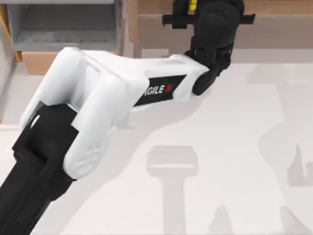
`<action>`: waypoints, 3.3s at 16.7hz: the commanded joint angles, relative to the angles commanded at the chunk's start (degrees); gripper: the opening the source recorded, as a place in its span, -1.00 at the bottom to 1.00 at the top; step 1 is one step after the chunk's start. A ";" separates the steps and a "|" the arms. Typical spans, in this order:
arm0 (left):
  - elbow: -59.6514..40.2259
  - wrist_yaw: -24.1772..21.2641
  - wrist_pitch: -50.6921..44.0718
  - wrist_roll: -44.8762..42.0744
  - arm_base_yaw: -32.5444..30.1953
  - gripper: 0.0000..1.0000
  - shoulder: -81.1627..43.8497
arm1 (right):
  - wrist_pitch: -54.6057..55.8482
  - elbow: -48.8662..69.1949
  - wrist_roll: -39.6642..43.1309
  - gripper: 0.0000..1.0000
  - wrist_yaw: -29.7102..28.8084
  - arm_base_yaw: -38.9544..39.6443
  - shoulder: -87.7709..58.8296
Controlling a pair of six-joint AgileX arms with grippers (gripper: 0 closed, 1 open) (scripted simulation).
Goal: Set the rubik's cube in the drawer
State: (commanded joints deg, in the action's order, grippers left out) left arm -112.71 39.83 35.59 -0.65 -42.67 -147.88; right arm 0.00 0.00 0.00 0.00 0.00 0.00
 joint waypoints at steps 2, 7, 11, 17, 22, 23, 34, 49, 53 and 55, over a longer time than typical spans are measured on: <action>0.00 0.00 0.00 0.00 0.00 -1.00 0.00 | 0.00 0.00 0.00 1.00 0.00 0.00 0.00; -1.80 1.33 3.92 0.51 -1.21 -1.00 2.52 | 0.00 0.00 0.00 1.00 0.00 0.00 0.00; -2.33 3.47 8.13 1.71 -2.83 -1.00 5.89 | 0.00 0.00 0.00 1.00 0.00 0.00 0.00; 4.88 2.26 1.10 -0.48 -1.85 -1.00 4.47 | 0.00 0.00 0.00 1.00 0.00 0.00 0.00; 5.74 1.45 0.31 -0.20 -1.60 -1.00 5.61 | 0.00 0.00 0.00 1.00 0.00 0.00 0.00; 5.61 1.54 0.39 -0.29 -1.89 -1.00 5.41 | 0.00 0.00 0.00 1.00 0.00 0.00 0.00; 1.90 -7.17 -15.37 -6.47 -8.84 -1.00 10.01 | 0.00 0.00 0.00 1.00 0.00 0.00 0.00; -11.92 -29.22 -86.33 -20.46 3.51 -1.00 22.57 | 0.00 0.00 0.00 1.00 0.00 0.00 0.00; -17.77 -32.95 -105.41 -21.96 15.16 -1.00 23.02 | 0.00 0.00 0.00 1.00 0.00 0.00 0.00; -21.33 -34.24 -113.13 -22.33 22.29 -1.00 22.09 | 0.00 0.00 0.00 1.00 0.00 0.00 0.00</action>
State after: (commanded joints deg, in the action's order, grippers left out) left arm -134.04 5.59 -77.54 -22.98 -20.38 -125.79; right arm 0.00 0.00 0.00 0.00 0.00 0.00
